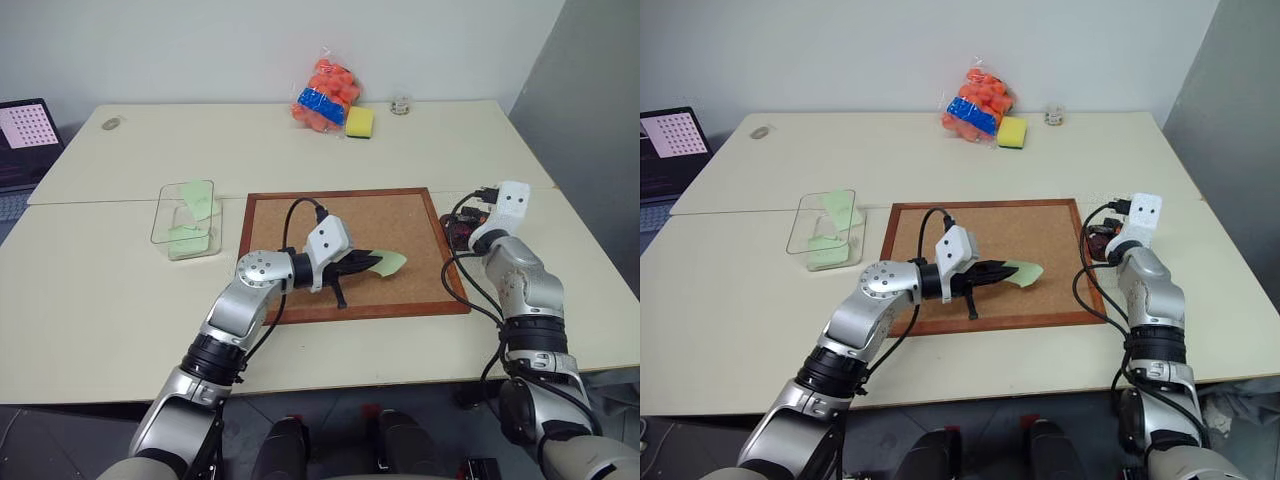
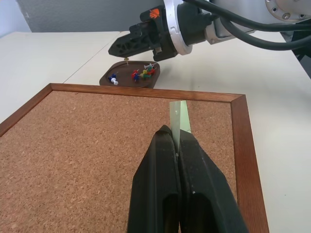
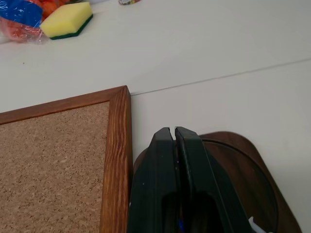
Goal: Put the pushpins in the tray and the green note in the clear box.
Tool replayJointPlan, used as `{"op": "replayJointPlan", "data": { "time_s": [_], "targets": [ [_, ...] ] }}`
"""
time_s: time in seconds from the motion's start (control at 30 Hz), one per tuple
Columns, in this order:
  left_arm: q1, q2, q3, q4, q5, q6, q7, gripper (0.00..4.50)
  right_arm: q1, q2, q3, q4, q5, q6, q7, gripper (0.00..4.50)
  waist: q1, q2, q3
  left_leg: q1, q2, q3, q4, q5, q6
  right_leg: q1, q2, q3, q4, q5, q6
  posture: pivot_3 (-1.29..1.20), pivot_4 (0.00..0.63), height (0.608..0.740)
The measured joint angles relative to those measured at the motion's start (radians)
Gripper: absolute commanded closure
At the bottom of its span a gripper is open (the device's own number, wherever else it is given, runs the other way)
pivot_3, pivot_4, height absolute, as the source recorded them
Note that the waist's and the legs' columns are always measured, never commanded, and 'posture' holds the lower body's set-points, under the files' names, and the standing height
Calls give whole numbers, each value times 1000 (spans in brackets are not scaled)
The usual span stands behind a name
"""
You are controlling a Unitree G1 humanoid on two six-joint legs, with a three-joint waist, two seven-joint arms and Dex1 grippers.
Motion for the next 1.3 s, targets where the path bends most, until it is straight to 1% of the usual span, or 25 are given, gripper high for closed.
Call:
{"op": "replayJointPlan", "data": {
  "time_s": [0.1, 0.13, 0.17, 0.27, 0.4, 0.5, 0.53, 0.7, 0.83, 0.93, 1.0, 1.17, 1.3],
  "targets": [
    [0, -1, 0, 0, 1, 5, -8, 4500, 0, -1, -10, 3, 1, 5, -9, 3188, 0, 0, 0, 0, 0, 0, 0, 0, 0, 0, 0, 0, 0, 0, 0, 0, 150, 740],
    [0, -2, 0, 0, 1, 7, -9, 4500, -1, -3, -14, 6, 1, 5, -9, 2987, 0, 0, 0, 0, 0, 0, 0, 0, 0, 0, 0, 0, 0, 0, 0, 0, 150, 740],
    [0, -3, 0, 0, 1, 10, -10, 4500, -1, -5, -16, 10, 1, 5, -10, 2649, 0, 0, 0, 0, 0, 0, 0, 0, 0, 0, 0, 0, 0, 0, 0, 0, 150, 740],
    [0, -3, 0, 0, 1, 21, -11, 4500, -1, -8, -19, 21, 1, 5, -11, 1891, 0, 0, 0, 0, 0, 0, 0, 0, 0, 0, 0, 0, 0, 0, 0, 0, 150, 740],
    [0, -4, 0, 0, 1, 22, -11, 4500, -1, -8, -19, 24, 0, 4, -11, 1042, 0, 0, 0, 0, 0, 0, 0, 0, 0, 0, 0, 0, 0, 0, 0, 0, 150, 740],
    [0, -6, 0, 0, 1, 22, -11, 4500, -1, -9, -19, 24, 0, 4, -11, 170, 0, 0, 0, 0, 0, 0, 0, 0, 0, 0, 0, 0, 0, 0, 0, 0, 150, 740],
    [0, -7, 0, 0, 1, 23, -11, 4500, -1, -9, -19, 24, 0, 4, -11, 41, 0, 0, 0, 0, 0, 0, 0, 0, 0, 0, 0, 0, 0, 0, 0, 0, 150, 740],
    [0, -17, 11, -3, -16, 54, 1, 4500, -1, -14, -11, 16, -2, -13, 4, 41, 0, 0, 0, 0, 0, 0, 0, 0, 0, 0, 0, 0, 0, 0, 1, 0, 150, 740],
    [-4, -19, 75, -6, -43, 97, 43, 4500, 56, -34, 73, -112, 17, -28, 167, 41, -3, 0, 0, 0, 1, 0, 0, 0, 0, 0, 1, 0, 0, -1, 1, 0, 150, 740],
    [-13, -11, 146, -2, -56, 116, 101, 4500, 132, -42, 138, -258, 82, -13, 310, 41, -3, 1, 0, 0, 1, -1, 0, 0, 0, 0, 1, -1, 0, -1, 2, 0, 150, 740],
    [-22, -8, 193, 2, -58, 117, 148, 4500, 157, -46, 160, -325, 119, 3, 365, 41, -2, 0, 0, 0, 1, -1, 0, 0, 0, 0, 1, -1, 0, -1, 2, 0, 150, 740],
    [-44, -15, 339, 36, -34, 101, 378, 4500, 171, -53, 222, -495, 186, 16, 471, 41, -1, 0, 0, 0, 1, -2, 0, 0, 0, 0, 1, -1, 0, -1, 2, 0, 150, 740],
    [-44, -15, 423, 58, 38, 60, 592, 4500, 202, -65, 304, -581, 218, 27, 557, 41, 2, 0, 1, 0, 1, -3, 0, 0, 0, 0, 1, -2, 0, -1, 2, 0, 150, 740]
  ]
}}
